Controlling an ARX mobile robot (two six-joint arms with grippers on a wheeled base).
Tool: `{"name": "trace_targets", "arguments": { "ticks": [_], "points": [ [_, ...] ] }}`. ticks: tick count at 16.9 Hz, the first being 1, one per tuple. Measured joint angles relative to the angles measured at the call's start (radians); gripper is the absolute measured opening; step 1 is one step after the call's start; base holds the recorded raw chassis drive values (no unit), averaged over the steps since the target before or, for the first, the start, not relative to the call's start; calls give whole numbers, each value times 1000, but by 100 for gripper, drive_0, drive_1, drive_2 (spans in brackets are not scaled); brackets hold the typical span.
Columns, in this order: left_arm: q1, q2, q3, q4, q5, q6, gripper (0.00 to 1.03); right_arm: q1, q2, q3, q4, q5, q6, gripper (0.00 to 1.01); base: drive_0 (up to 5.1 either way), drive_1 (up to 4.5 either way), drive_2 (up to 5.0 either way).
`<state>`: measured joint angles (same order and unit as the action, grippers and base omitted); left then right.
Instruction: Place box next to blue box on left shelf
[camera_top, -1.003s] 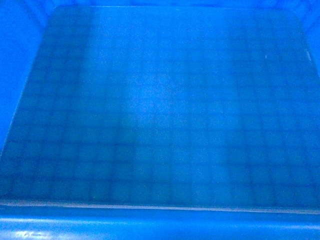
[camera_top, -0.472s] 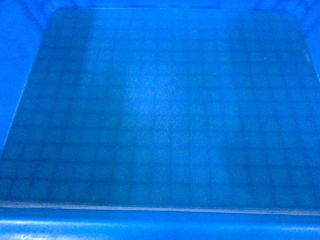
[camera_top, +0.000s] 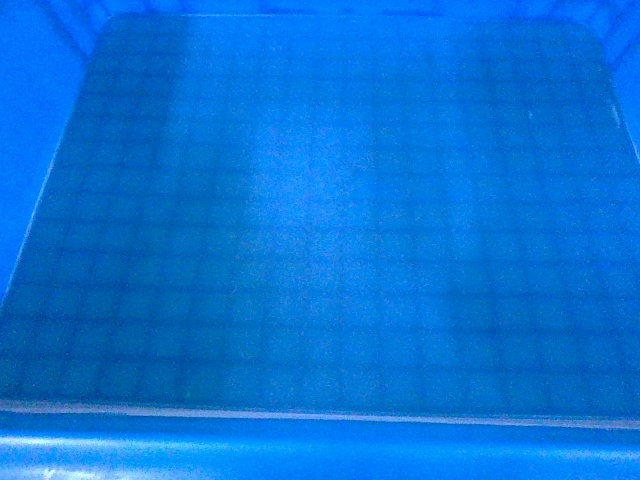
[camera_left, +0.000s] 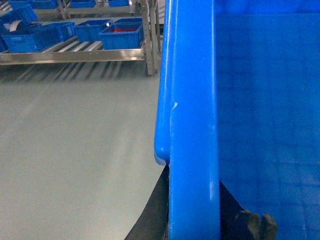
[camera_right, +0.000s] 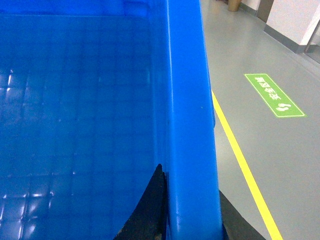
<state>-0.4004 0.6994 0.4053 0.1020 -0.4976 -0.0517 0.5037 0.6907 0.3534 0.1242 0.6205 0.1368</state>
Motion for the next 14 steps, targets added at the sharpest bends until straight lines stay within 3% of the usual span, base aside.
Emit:
{"name": "trace_targets", "arguments": {
  "ticks": [14],
  "points": [
    [0, 0, 0, -2, 0, 0, 10, 0, -1, 0, -2, 0, 0, 10, 9, 430, -412]
  ]
}}
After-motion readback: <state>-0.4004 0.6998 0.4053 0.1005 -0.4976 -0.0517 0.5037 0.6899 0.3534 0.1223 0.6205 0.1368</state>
